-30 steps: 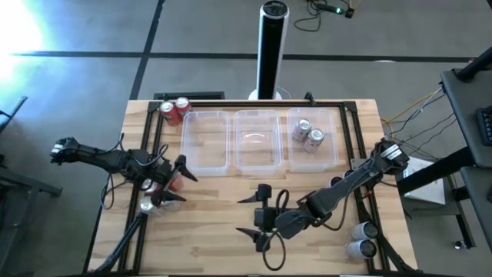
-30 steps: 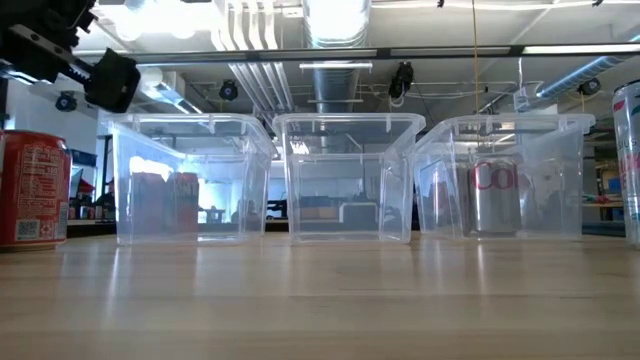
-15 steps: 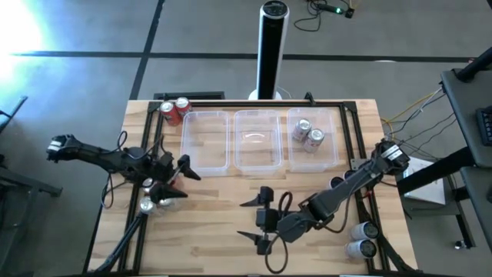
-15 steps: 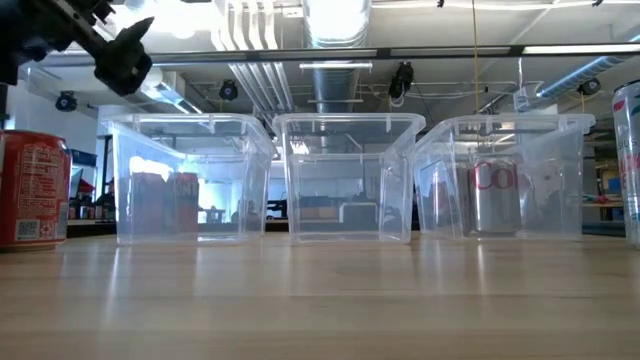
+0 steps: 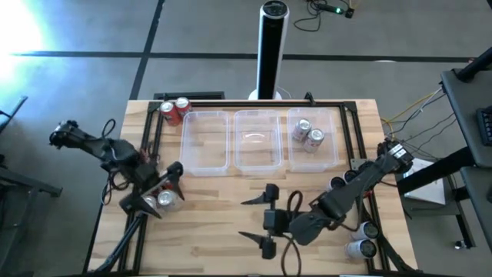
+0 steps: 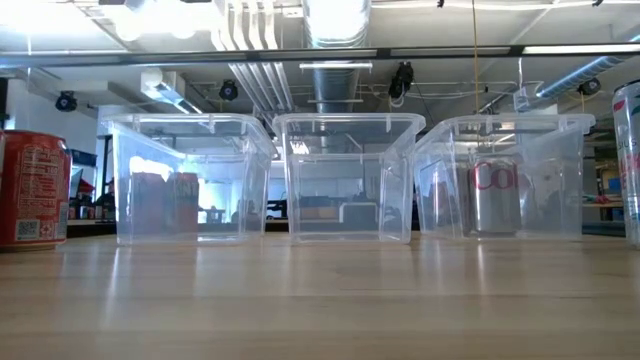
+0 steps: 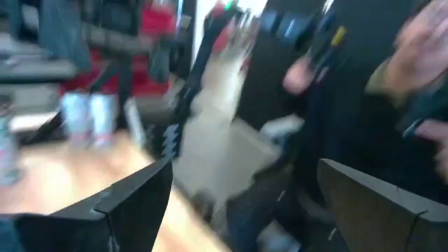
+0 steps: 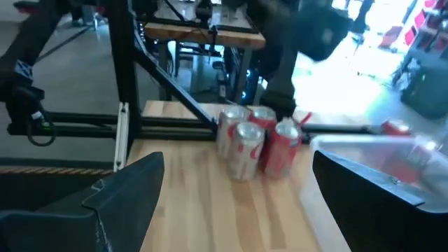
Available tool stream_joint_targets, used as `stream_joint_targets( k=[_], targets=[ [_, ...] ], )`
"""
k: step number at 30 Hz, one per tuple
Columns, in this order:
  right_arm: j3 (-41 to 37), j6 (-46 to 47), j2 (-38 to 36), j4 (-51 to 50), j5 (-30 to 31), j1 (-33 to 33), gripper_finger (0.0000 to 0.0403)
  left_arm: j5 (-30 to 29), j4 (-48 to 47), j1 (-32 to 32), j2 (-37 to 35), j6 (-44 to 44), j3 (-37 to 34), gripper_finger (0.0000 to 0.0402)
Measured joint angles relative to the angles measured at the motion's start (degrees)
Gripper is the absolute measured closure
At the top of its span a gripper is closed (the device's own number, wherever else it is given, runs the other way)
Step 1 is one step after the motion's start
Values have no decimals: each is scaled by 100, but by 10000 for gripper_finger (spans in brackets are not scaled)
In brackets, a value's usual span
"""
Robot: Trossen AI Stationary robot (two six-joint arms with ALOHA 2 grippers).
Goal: Sort soda cans
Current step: Put the right red-silver soda can into the right transparent bin
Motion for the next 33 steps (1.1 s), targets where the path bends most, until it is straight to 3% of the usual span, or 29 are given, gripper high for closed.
stream_joint_targets(
  k=[3,9,15,20,24,28,33],
  targets=[
    [449,-413,-8,-593,56,-93,42,-548,-1110,-205,272,542,586,61],
    [817,-979,-8,-1646,920,-570,42,-1621,-1654,-230,341,1544,1101,61],
    [807,-1294,-11,-2259,714,-1087,42,-3033,-2081,-224,14,1614,1007,61],
    [803,-732,-246,-3284,647,-1253,42,-4169,-2073,-102,-146,1669,840,61],
    [803,-387,-421,-3718,670,-1238,42,-4247,-1916,107,-153,1711,886,61],
    [707,-811,-700,-3965,667,-1286,42,-4268,-1789,354,-190,2004,898,61],
    [427,-1965,-1461,-3427,-720,-1988,42,-4251,-1950,920,-166,2039,996,61]
  ],
)
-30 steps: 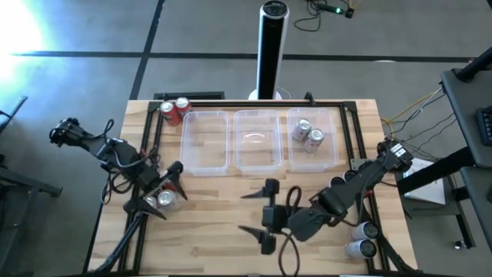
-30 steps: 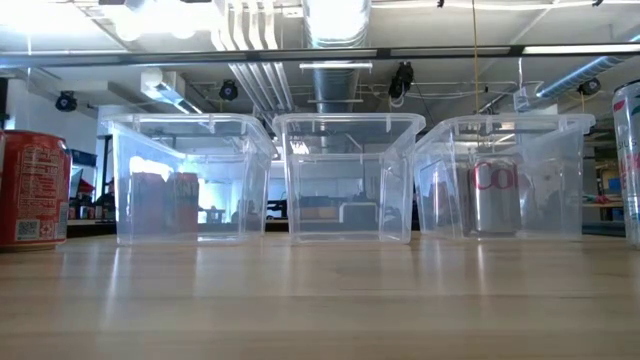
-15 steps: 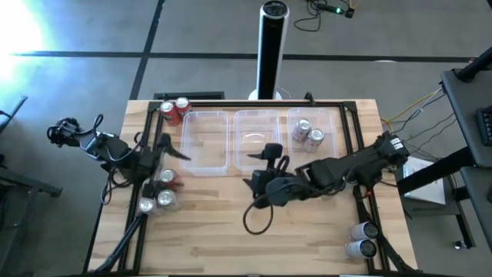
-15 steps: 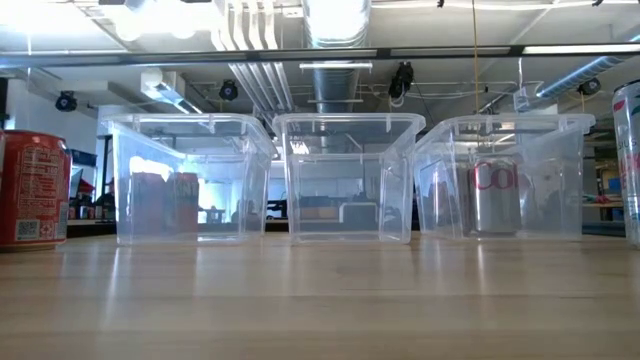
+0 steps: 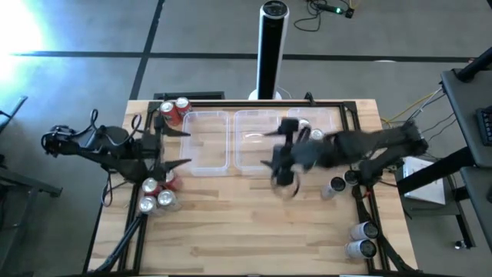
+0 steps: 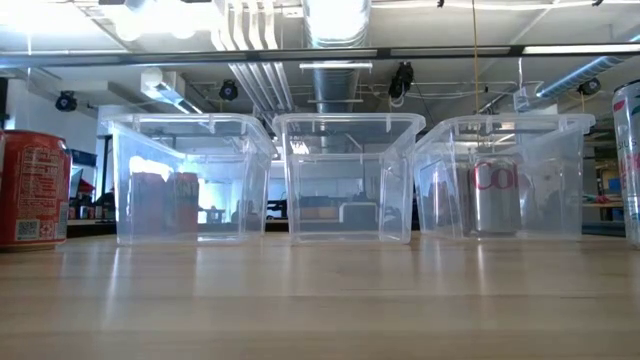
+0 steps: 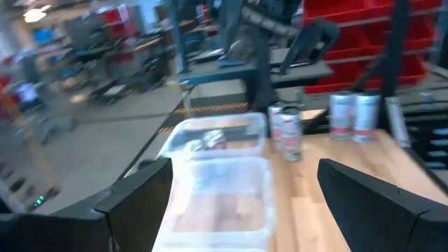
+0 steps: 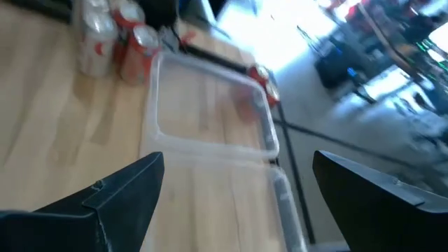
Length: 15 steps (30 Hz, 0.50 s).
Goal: Sort soda cans
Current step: Put the right red-silver soda can into the right transparent bin
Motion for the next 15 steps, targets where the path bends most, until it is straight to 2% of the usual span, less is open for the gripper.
stream_joint_targets(
  k=[6,11,15],
  targets=[
    [-1063,-1029,-949,1141,-1488,-1225,42,5,-37,960,410,-240,128,61],
    [-1714,-1460,-1497,1358,-3426,-2311,42,7,-130,1820,976,-250,540,61],
    [-1747,-1768,-1814,1489,-3595,-2955,42,9,-624,2368,1450,193,1243,61]
  ],
)
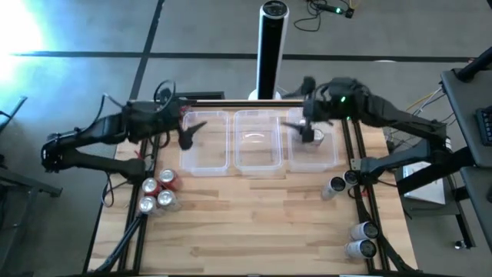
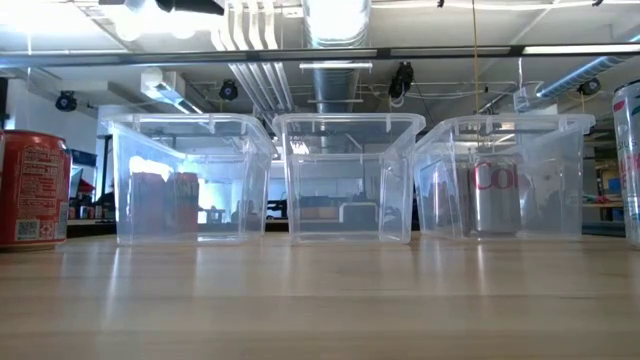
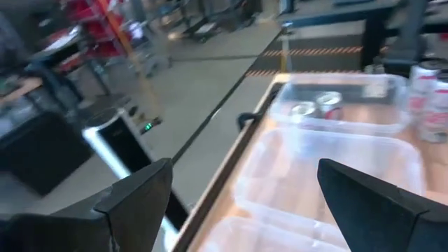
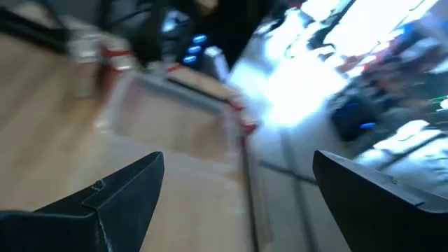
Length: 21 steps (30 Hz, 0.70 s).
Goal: Sort soda cans
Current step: Put the right red-silver soda can into the right transparent bin
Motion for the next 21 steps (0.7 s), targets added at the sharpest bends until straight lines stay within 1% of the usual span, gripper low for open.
stream_joint_targets(
  k=[2,3,5,7,9,12,15,17,19,21],
  targets=[
    [152,-20,-9,99,-5,-148,42,13,-494,246,202,-105,501,61],
    [243,69,15,168,-27,-194,42,56,-814,358,292,-331,741,61],
    [404,549,79,354,-43,-240,42,273,-1391,503,453,-821,1131,61],
    [441,1153,158,656,86,-291,42,391,-1566,514,591,-1030,1281,63],
    [407,1434,300,981,377,-327,42,458,-1557,500,702,-1225,1279,64],
    [210,1284,621,1089,469,-325,42,471,-1526,471,787,-1200,981,66],
    [-214,1068,1019,1362,420,-187,42,450,-1307,382,810,-737,359,67],
    [-511,1254,1288,1833,535,12,42,449,-1045,221,725,-383,-183,67],
    [-632,1547,1505,2082,920,303,42,463,-694,31,536,-419,-640,67],
    [-589,1829,1637,2070,1585,650,42,472,-713,-234,321,-533,-852,67]
  ],
)
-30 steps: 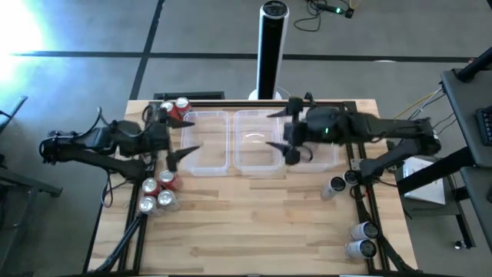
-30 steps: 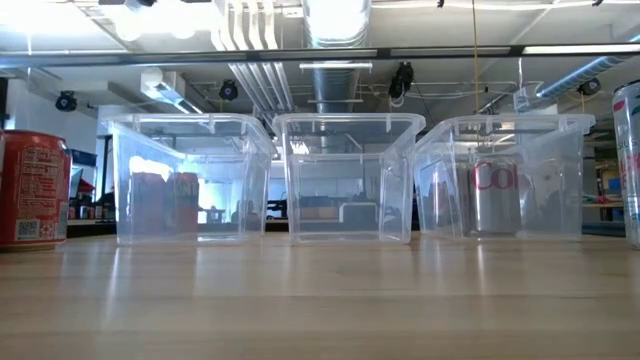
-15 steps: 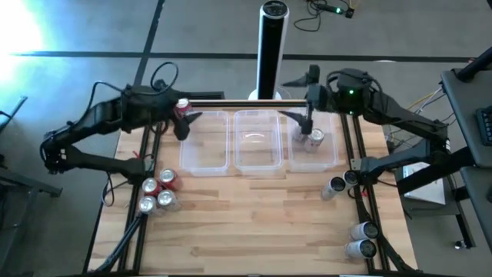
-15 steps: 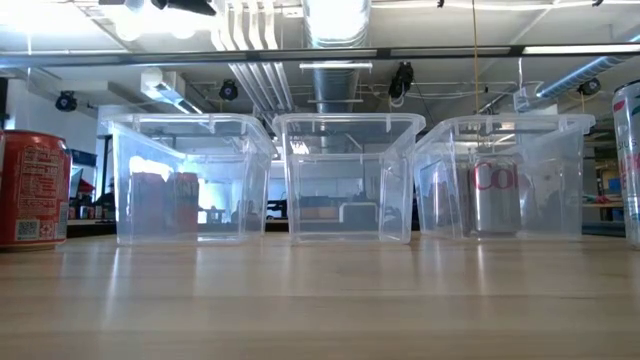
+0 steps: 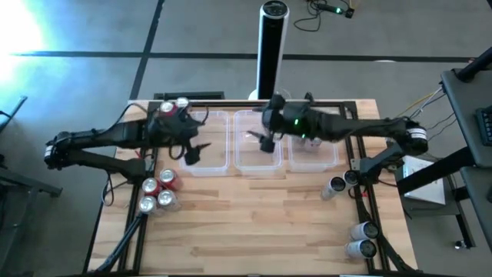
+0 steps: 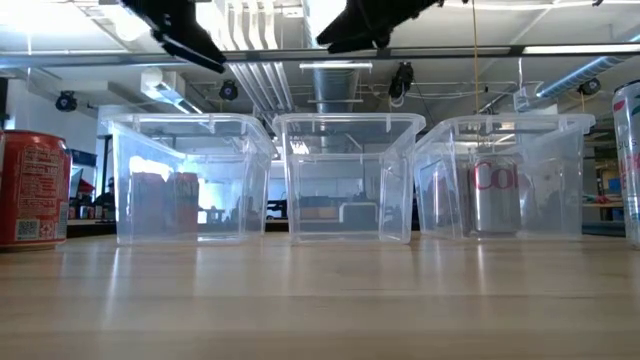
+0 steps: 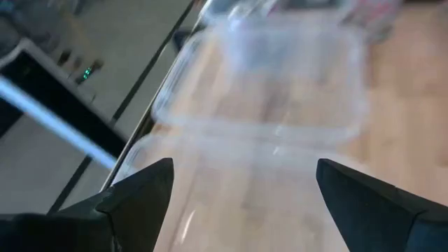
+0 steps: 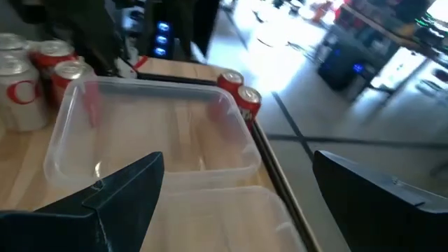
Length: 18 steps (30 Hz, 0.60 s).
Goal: Sort soda cans
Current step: Put the right red-silver soda can into the right transparent bin
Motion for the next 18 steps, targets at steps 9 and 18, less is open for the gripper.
stream_joint_targets(
  k=[9,18],
  targets=[
    [552,718,0,-474,780,1064,42,6,11,-1377,-1105,-711,208,68],
    [538,378,-74,-693,738,1254,42,-199,175,-2552,-1268,-1130,258,68]
  ],
)
